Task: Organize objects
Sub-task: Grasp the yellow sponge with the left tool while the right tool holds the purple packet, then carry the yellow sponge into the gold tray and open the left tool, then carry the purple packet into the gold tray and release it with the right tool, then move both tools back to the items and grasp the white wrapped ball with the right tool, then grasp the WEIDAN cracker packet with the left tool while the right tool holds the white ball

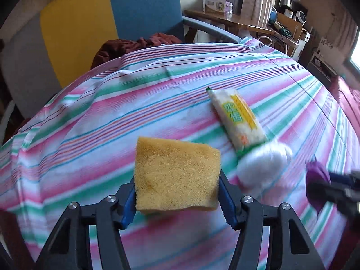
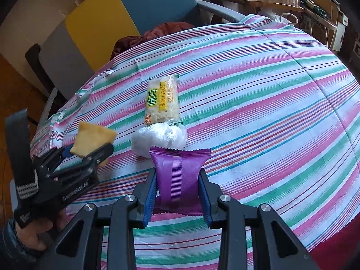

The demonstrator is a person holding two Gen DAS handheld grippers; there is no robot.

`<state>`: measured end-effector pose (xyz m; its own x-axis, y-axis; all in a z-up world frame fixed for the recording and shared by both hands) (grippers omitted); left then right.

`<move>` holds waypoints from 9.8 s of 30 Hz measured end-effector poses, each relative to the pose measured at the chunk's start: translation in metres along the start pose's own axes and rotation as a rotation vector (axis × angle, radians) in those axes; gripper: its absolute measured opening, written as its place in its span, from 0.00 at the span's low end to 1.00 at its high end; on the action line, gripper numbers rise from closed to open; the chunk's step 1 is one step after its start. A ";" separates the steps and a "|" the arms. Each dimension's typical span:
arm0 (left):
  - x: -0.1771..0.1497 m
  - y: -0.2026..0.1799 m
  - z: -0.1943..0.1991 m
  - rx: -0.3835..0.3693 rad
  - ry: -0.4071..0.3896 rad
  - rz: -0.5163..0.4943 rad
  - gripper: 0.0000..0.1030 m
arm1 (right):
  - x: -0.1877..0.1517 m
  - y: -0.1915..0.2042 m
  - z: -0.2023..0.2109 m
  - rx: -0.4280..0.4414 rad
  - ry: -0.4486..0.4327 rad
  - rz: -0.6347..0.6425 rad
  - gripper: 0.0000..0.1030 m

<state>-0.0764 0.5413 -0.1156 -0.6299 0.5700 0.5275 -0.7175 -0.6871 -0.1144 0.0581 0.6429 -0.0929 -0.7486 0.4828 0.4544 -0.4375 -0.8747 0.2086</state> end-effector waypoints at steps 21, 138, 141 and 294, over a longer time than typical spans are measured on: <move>-0.112 0.079 0.117 0.086 -0.116 0.146 0.61 | 0.003 -0.006 0.004 -0.056 -0.038 -0.016 0.33; -0.247 0.385 0.289 0.331 -0.319 0.779 0.79 | -0.077 0.436 0.013 0.335 -0.047 0.839 0.33; -0.255 0.390 0.293 0.345 -0.329 0.783 0.79 | -0.101 0.478 -0.010 0.384 0.004 0.892 0.33; 0.064 -0.074 -0.079 0.046 0.033 0.019 0.46 | 0.010 -0.062 0.011 -0.113 -0.061 -0.247 0.31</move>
<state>-0.0875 0.6641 -0.1395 -0.6537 0.5706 0.4971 -0.6911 -0.7177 -0.0849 0.0831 0.7013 -0.0916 -0.5824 0.6742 0.4541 -0.6583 -0.7189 0.2230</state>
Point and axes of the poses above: each gripper's, at about its wrist camera, not at the fingertips, and z roughly against the way its jaws point, y to its left, x to its top, the point moved 5 cm from there along -z, roughly the way its jaws point, and after that the axes turned 12 degrees about z, right-handed, at the moved point
